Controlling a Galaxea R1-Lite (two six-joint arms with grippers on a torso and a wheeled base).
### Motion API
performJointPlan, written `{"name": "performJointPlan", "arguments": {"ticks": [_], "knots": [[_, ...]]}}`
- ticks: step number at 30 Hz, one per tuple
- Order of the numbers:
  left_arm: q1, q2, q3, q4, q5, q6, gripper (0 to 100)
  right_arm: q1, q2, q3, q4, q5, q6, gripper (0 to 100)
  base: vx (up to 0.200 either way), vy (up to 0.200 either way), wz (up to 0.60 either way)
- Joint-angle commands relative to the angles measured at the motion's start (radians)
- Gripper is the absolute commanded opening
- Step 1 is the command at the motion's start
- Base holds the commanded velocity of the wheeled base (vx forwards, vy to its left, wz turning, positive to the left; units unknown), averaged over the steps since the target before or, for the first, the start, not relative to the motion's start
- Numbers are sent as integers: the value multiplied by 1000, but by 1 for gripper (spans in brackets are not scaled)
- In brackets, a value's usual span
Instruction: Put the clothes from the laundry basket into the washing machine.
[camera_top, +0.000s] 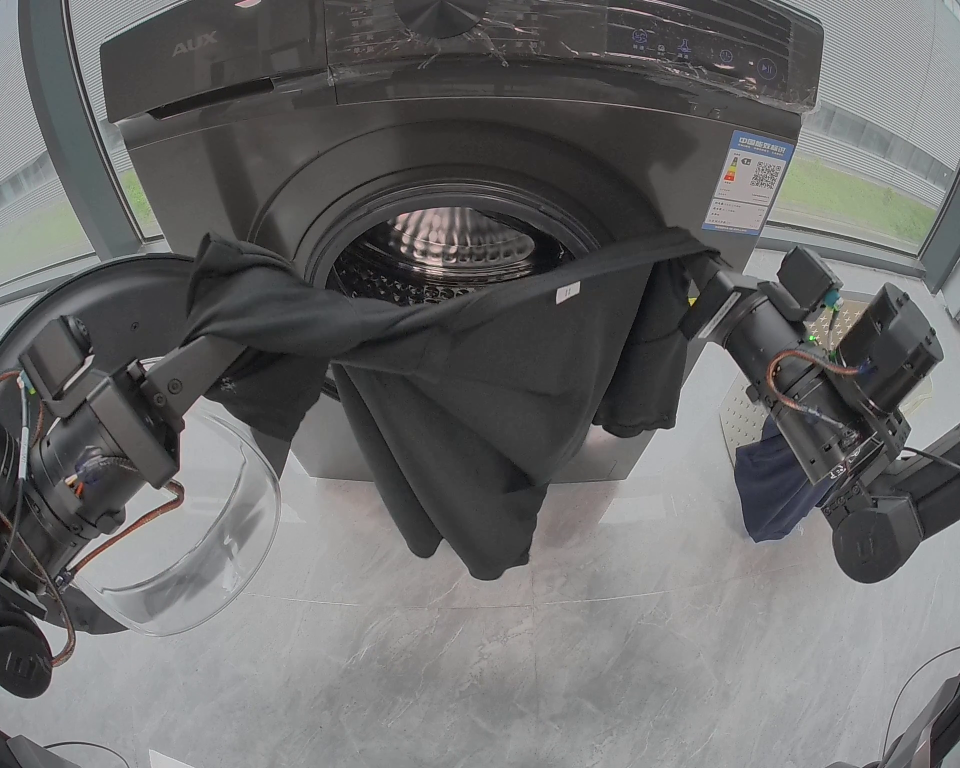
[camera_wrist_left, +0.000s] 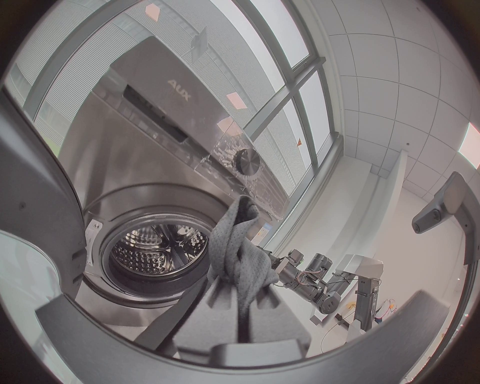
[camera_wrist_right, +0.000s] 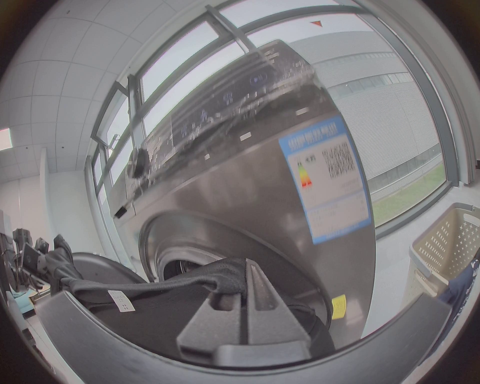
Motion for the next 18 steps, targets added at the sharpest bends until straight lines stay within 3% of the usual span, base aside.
{"name": "performJointPlan", "arguments": {"ticks": [1,10,14,16,17,18], "knots": [[4,-54,1,5,11,-1,0,2,-24,-44,-1,-3,2,0,0,0,0],[85,-10,-30,9,24,10,0,21,-52,-40,-8,-3,2,0,0,0,0],[87,-1,-60,12,66,22,0,36,-75,-33,-8,-3,2,0,0,0,0],[81,16,-71,12,100,56,0,50,-98,-34,-7,-4,0,0,0,0,0],[81,16,-71,12,100,56,0,50,-98,-34,-7,-4,0,0,0,0,0],[78,22,-71,12,112,105,0,51,-115,-34,-2,-4,0,0,0,0,0]]}}
